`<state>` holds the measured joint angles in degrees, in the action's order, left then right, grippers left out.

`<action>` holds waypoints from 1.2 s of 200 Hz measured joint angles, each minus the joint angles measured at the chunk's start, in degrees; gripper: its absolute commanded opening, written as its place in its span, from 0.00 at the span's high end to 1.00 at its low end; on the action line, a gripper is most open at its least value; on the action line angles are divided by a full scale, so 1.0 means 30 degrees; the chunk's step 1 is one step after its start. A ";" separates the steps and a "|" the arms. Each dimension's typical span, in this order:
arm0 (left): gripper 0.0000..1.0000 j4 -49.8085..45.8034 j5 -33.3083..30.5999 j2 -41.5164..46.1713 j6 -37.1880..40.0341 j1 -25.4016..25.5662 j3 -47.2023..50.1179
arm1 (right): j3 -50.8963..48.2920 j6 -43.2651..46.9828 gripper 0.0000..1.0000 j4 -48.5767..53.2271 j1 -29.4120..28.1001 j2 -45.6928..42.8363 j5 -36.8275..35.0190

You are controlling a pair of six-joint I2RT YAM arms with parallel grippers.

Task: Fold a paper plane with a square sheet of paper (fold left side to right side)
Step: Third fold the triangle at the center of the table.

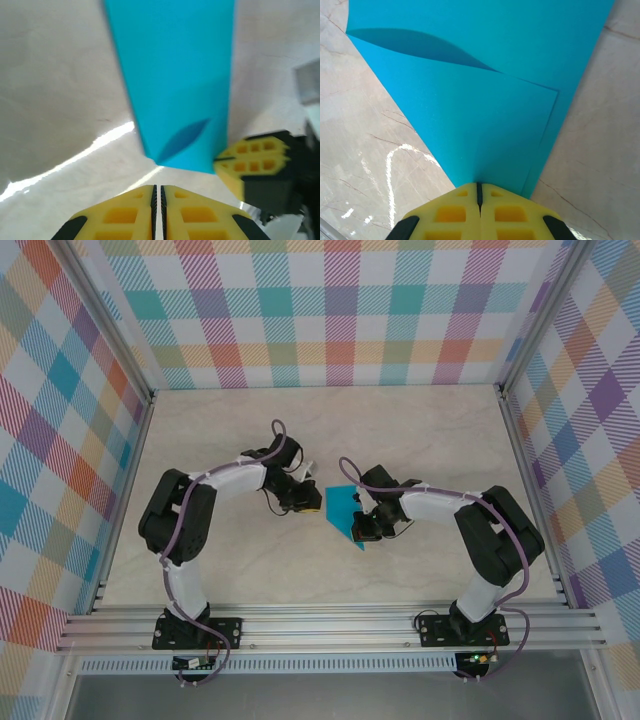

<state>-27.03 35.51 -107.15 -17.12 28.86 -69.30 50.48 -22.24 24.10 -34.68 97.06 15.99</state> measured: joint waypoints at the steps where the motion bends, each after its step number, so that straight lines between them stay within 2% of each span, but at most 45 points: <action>1: 0.86 0.0022 0.0015 0.0029 0.0000 0.0015 0.0022 | 0.0000 0.0000 0.97 0.0000 0.0000 0.0000 0.0000; 34: 0.86 0.1035 0.1027 0.0277 -0.0729 0.1523 0.0095 | 0.0000 0.0000 0.97 0.0007 0.0000 0.0000 -0.0007; 68: 0.86 0.1137 0.1450 -0.1180 -0.0947 0.2492 -0.0787 | 0.0015 -0.0007 0.97 0.0007 0.0000 0.0007 0.0000; 128: 0.86 0.1042 0.0699 -0.3599 -0.0925 0.2550 -0.1588 | 0.0073 -0.0095 0.96 0.0080 -0.0015 0.0036 0.0007; 185: 0.86 0.1056 0.0568 -0.3679 -0.0925 0.2550 -0.1617 | 0.0066 -0.0976 0.96 0.1137 -0.0022 -0.1566 -0.0284; 213: 0.87 0.1049 0.0554 -0.3716 -0.0925 0.2550 -0.1617 | -0.0189 -0.2149 0.98 0.0714 -0.0080 -0.2951 0.0670; 240: 0.87 0.0984 0.0510 -0.3738 -0.0925 0.2550 -0.1668 | -0.0532 -0.3453 0.99 -0.0146 -0.0670 -0.2914 0.1355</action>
<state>-24.08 37.04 -118.37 -19.90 36.51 -74.30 48.88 -32.60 23.66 -36.69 88.31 20.05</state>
